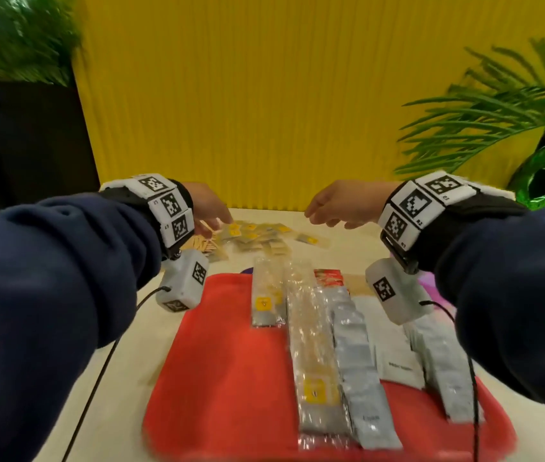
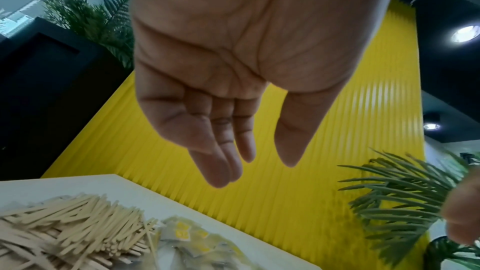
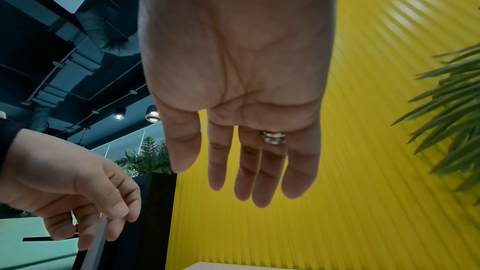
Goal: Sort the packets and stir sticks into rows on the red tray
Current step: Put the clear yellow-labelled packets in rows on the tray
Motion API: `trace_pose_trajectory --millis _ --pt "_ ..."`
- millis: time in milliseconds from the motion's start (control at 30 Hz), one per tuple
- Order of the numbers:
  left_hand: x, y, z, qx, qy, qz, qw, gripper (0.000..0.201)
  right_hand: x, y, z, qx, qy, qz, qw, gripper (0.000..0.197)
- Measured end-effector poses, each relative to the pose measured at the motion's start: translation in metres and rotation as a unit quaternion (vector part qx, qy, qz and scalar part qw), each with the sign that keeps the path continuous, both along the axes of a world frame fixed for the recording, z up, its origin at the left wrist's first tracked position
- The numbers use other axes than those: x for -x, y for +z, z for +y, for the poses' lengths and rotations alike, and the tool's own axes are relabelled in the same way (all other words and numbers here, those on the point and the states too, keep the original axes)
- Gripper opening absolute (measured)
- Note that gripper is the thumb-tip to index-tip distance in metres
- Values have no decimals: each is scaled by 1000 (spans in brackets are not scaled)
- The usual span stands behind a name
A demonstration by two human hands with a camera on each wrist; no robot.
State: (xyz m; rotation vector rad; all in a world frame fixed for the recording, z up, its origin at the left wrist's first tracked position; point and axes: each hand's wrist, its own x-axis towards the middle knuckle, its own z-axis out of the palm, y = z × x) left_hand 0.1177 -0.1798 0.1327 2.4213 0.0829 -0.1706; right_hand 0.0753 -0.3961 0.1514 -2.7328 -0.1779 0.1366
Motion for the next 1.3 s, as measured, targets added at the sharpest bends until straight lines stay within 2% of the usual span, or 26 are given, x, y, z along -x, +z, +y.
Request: trace_pose_trajectory --millis 167,300,467,667,867,967,1067,1200,1300 --pt "30 11 2 -5 -18 -22 1000 23 33 11 2 8 1 -15 1000 27" --pt "16 14 3 -10 -17 -16 1000 26 16 20 6 11 5 -19 1000 27" --pt "-41 -5 -1 -28 -6 23 999 26 -51 14 4 25 9 -3 1000 27" --pt "-112 -23 -1 -18 7 96 995 32 -151 1 -1 101 17 83 991 33" --pt "-144 -19 -1 -64 -13 95 993 29 -211 2 8 174 60 145 972 40" --pt "-157 -22 -6 -84 -14 96 992 24 -236 -5 8 181 72 171 966 41" --pt "-170 -35 -11 -76 2 120 990 9 -256 -23 6 210 102 175 956 43" --pt "-184 -66 -9 -74 54 154 984 34 -269 -57 10 222 158 170 947 44" --pt "-192 -85 0 -105 97 147 979 46 -273 -82 21 259 238 162 922 49"
